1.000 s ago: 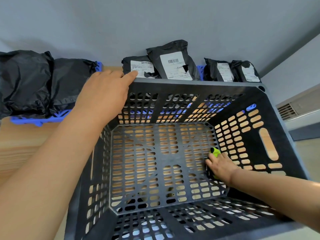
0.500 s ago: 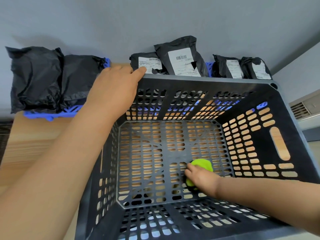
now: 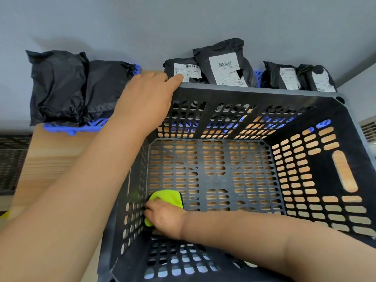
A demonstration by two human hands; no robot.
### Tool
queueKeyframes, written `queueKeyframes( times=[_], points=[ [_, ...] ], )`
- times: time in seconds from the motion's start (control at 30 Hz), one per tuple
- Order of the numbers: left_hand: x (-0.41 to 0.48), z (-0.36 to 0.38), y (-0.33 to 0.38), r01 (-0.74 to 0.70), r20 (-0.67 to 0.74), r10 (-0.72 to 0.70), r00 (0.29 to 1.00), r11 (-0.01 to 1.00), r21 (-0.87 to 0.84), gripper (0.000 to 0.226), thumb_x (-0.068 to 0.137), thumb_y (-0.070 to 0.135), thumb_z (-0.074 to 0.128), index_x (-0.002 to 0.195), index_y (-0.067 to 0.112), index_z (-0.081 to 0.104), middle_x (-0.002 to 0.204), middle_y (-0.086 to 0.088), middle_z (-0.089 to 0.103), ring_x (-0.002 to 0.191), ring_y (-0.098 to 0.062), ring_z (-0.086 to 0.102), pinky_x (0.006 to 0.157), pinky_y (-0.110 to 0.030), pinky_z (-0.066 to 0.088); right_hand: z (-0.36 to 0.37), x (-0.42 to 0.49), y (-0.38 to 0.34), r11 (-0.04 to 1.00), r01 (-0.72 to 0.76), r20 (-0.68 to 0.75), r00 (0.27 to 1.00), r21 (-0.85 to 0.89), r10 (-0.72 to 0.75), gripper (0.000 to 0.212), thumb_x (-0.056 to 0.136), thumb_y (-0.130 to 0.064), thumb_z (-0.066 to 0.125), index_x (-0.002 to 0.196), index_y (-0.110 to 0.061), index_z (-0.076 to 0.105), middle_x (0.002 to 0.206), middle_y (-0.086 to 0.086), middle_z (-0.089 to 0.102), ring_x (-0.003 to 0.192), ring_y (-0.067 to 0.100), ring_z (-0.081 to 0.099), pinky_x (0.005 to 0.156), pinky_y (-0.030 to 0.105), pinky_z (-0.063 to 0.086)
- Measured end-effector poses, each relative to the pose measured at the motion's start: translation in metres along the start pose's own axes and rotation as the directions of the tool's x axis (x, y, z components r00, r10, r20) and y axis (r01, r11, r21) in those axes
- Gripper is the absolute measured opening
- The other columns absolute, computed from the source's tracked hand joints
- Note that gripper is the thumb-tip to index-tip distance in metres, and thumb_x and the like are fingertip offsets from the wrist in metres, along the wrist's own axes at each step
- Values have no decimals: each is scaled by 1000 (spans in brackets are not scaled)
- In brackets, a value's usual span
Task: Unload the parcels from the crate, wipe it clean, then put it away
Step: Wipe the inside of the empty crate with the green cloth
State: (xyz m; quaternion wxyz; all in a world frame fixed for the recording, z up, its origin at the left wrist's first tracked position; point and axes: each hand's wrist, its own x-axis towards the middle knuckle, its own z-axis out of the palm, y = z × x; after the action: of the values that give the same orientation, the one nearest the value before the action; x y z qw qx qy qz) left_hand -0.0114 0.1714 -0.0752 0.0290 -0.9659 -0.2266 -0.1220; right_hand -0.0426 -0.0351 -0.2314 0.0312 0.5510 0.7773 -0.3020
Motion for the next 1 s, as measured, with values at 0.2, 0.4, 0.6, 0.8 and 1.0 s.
queueKeyframes(
  times=[0.2, 0.4, 0.6, 0.8, 1.0],
  points=[
    [0, 0, 0, -1, -3, 1, 1000, 1000, -10, 49, 96, 13, 40, 144, 20, 33, 119, -14, 59, 103, -34, 53, 83, -46, 43, -2, -39, 24, 979, 153, 129, 982, -135, -136, 57, 95, -22, 51, 147, -14, 28, 151, 7, 30, 121, 31, 36, 99, 44, 34],
    [-1, 0, 1, -9, 0, 9, 1000, 1000, -3, 52, 95, 10, 44, 145, 20, 32, 123, -14, 58, 106, -34, 53, 85, -47, 44, -8, -84, 52, 981, 118, 207, 975, -153, -84, 58, 90, 0, 53, 143, -19, 40, 135, 12, 41, 112, 34, 39, 85, 47, 43],
    [-1, 0, 0, -10, -4, 10, 1000, 1000, 5, 52, 94, 10, 45, 144, 20, 33, 122, -14, 58, 106, -34, 53, 83, -47, 43, -17, -150, 85, 980, -128, 344, 923, -150, 173, 57, 87, 3, 52, 139, -14, 38, 138, 16, 31, 125, 34, 33, 96, 45, 40],
    [-1, -1, 1, -7, -1, 7, 1000, 1000, 13, 53, 94, 9, 46, 144, 20, 32, 122, -13, 58, 105, -34, 53, 83, -47, 44, -20, -209, 114, 923, -322, 458, 801, -212, 385, 65, 85, -8, 63, 141, -18, 32, 146, 9, 26, 121, 30, 44, 96, 42, 46],
    [-1, -1, 1, -8, 6, 8, 1000, 1000, 23, 55, 94, 9, 47, 145, 19, 31, 123, -13, 57, 107, -34, 53, 85, -47, 44, -26, -244, 126, 868, -341, 613, 616, -360, 496, 59, 88, -8, 59, 141, -17, 36, 152, 10, 22, 114, 33, 53, 89, 41, 51]
  ],
)
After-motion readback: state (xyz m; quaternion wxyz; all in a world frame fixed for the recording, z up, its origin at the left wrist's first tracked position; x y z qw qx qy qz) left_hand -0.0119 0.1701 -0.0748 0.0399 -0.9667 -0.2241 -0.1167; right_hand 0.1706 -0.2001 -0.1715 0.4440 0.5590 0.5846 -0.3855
